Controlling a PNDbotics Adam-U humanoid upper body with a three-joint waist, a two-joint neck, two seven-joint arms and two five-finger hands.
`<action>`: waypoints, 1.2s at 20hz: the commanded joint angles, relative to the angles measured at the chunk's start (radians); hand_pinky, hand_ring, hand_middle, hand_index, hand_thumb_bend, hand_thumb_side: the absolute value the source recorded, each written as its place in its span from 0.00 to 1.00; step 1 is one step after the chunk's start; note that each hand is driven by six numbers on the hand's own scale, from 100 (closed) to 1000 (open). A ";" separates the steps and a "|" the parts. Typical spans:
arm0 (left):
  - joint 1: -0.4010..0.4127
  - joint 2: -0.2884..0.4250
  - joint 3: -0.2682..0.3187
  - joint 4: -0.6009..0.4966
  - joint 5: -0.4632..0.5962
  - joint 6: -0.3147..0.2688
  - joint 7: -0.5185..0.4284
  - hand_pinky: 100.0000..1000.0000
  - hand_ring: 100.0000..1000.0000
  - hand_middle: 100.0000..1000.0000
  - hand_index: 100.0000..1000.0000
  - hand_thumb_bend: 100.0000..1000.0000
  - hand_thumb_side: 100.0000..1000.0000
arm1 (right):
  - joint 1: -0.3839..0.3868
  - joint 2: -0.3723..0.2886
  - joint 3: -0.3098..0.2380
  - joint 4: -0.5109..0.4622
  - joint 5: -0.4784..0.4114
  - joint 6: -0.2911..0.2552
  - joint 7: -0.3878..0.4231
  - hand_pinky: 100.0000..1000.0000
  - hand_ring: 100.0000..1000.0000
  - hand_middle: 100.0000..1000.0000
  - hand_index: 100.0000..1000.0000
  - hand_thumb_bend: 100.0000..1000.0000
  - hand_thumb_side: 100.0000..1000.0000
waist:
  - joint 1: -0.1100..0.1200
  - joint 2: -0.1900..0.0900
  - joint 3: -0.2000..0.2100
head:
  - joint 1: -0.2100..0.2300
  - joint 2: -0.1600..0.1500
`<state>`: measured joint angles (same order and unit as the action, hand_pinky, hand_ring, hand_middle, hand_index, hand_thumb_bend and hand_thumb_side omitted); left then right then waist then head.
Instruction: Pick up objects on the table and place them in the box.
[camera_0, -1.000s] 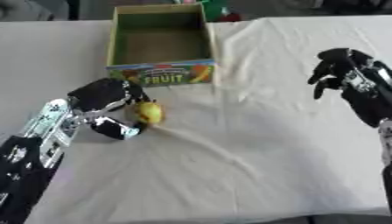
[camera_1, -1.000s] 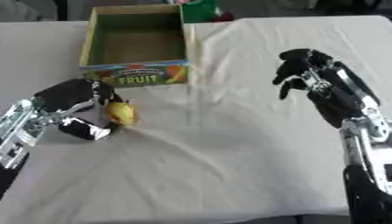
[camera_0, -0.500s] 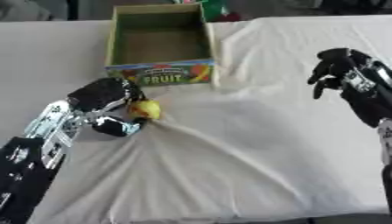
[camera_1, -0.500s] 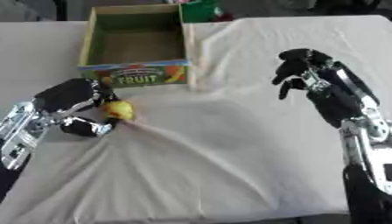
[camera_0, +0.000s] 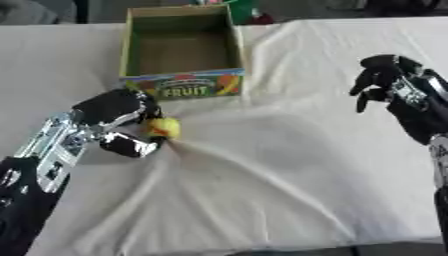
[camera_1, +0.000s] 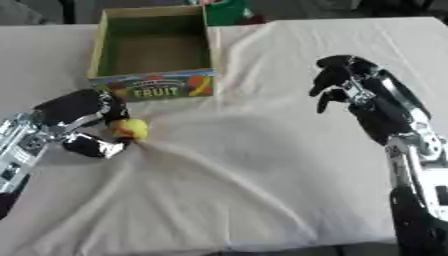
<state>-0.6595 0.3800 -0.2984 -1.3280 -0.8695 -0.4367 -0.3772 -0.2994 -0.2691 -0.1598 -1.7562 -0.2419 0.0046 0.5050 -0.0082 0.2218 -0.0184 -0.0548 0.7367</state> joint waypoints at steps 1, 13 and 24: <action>-0.010 0.029 0.019 -0.037 0.048 0.003 -0.048 0.40 0.36 0.35 0.54 0.00 0.20 | -0.011 -0.014 -0.004 -0.009 0.004 -0.002 -0.003 0.32 0.53 0.50 0.72 0.00 0.43 | 0.000 -0.019 0.001 | -0.002 -0.003; -0.007 0.039 0.076 -0.128 0.214 0.085 -0.070 0.37 0.33 0.32 0.53 0.00 0.16 | -0.009 -0.013 -0.005 -0.009 0.003 -0.002 -0.005 0.32 0.53 0.50 0.72 0.00 0.43 | -0.001 -0.022 0.000 | -0.008 -0.006; -0.016 0.037 0.139 -0.181 0.303 0.188 0.058 0.35 0.31 0.30 0.53 0.00 0.16 | -0.010 -0.012 -0.006 -0.008 0.002 -0.001 -0.006 0.32 0.53 0.50 0.72 0.00 0.43 | 0.000 -0.023 -0.002 | -0.008 -0.010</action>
<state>-0.6527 0.3964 -0.1807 -1.4806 -0.5780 -0.2588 -0.3413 -0.2991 -0.2690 -0.1601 -1.7516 -0.2419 0.0039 0.5025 -0.0087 0.2187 -0.0199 -0.0632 0.7363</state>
